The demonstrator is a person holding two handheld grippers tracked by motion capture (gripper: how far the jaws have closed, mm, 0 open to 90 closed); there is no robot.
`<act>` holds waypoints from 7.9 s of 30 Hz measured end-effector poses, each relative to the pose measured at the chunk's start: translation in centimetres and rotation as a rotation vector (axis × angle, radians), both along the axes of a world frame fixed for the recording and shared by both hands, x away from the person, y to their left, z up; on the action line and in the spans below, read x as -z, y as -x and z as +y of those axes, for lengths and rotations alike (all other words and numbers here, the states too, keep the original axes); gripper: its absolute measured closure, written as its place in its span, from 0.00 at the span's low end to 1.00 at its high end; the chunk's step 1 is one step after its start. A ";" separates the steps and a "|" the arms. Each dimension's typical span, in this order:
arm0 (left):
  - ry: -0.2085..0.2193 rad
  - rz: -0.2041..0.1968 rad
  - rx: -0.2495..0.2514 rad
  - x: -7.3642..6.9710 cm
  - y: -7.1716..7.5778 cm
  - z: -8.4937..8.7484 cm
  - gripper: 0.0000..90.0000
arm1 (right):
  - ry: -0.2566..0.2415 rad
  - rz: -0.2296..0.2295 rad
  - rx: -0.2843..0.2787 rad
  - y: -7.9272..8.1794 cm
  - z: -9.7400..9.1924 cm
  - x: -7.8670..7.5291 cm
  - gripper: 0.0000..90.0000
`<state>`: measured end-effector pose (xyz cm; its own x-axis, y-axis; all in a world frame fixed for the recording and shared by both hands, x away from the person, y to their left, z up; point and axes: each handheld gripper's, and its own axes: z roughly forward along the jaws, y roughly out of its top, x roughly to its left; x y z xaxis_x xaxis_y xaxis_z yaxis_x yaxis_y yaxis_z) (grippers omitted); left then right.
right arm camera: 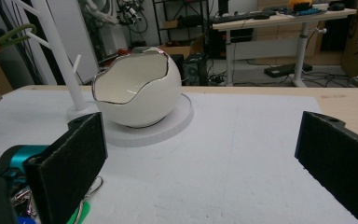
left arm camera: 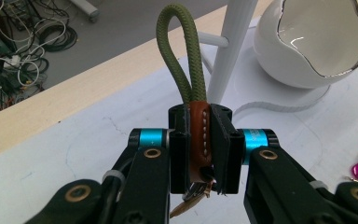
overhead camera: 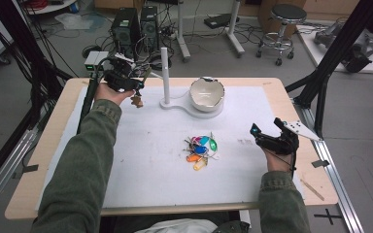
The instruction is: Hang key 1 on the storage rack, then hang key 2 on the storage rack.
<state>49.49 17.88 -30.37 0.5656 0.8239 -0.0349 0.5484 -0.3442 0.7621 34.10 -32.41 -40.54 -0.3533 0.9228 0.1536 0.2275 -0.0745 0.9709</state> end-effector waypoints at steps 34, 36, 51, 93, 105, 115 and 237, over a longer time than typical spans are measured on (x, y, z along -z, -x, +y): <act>-0.034 0.025 0.062 1.9 -0.5 -2.6 0.87 | 0.001 -0.001 -0.004 -0.1 -0.1 0.0 0.01; -0.041 0.025 0.067 2.1 -0.5 -2.8 0.86 | -0.001 0.001 -0.004 -0.1 -0.1 0.0 0.01; -0.045 0.069 0.112 2.9 -0.7 -3.2 0.68 | -0.001 0.003 -0.005 -0.1 -0.2 0.1 0.01; 0.088 0.009 -0.046 2.7 2.2 2.8 0.02 | 0.004 0.004 0.000 0.0 -0.1 0.1 0.01; 0.107 -0.017 -0.057 3.0 3.7 4.0 0.02 | 0.004 0.006 -0.003 0.0 -0.1 0.1 0.01; 0.119 -0.042 -0.078 3.5 5.1 5.5 0.02 | 0.008 0.008 -0.002 0.0 0.0 0.1 0.01; 0.296 -0.280 -0.255 10.6 18.5 13.3 0.02 | 0.102 0.081 -0.146 0.1 3.3 -0.9 0.01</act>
